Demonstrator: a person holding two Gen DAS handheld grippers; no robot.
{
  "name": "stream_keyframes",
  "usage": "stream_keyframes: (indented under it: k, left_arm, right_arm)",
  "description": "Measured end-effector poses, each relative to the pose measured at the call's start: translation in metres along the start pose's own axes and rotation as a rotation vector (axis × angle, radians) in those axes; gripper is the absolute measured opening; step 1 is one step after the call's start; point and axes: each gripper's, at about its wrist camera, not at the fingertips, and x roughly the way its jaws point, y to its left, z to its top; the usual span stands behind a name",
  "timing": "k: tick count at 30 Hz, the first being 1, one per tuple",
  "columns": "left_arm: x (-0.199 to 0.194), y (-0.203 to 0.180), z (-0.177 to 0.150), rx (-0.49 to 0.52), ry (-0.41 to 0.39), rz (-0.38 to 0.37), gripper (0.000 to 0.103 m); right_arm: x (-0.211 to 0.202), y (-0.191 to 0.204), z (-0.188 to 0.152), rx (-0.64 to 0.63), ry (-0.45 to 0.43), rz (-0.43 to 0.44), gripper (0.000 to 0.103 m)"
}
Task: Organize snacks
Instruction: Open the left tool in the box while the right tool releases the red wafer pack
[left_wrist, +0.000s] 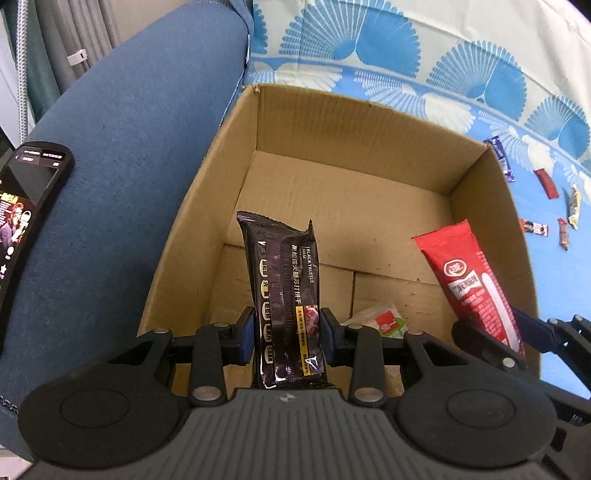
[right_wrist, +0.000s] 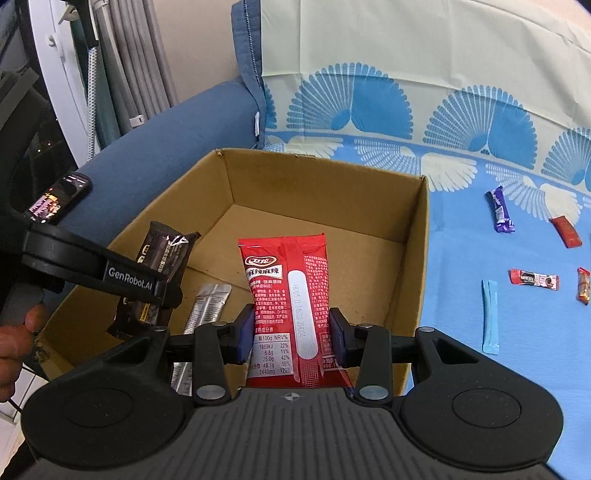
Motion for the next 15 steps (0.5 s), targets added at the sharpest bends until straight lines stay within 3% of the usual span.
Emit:
stream_keyframes:
  k: [2, 4, 5, 7, 8, 15]
  left_arm:
    - [0.001, 0.0, 0.001, 0.016, -0.015, 0.016, 0.048]
    - [-0.004, 0.0, 0.003, 0.028, -0.05, 0.028, 0.096]
    - [-0.011, 0.001, 0.003, 0.028, -0.088, 0.037, 0.103]
    - [-0.023, 0.003, 0.001, 0.031, -0.144, 0.056, 0.103]
    - [-0.028, 0.003, -0.001, 0.044, -0.147, 0.064, 0.103]
    - [-0.055, 0.015, -0.047, 0.033, -0.086, 0.058, 0.103]
  right_arm:
    - [0.003, -0.002, 0.001, 0.012, 0.004, 0.005, 0.045]
    - [0.005, -0.004, 0.005, 0.029, 0.005, 0.019, 0.05]
    - [0.004, -0.006, 0.008, 0.044, -0.006, 0.02, 0.061]
    - [-0.001, -0.008, 0.015, 0.062, -0.021, 0.018, 0.081]
    - [-0.005, -0.008, 0.016, 0.07, -0.027, 0.022, 0.086]
    - [-0.043, 0.003, -0.007, 0.067, 0.046, 0.058, 0.093]
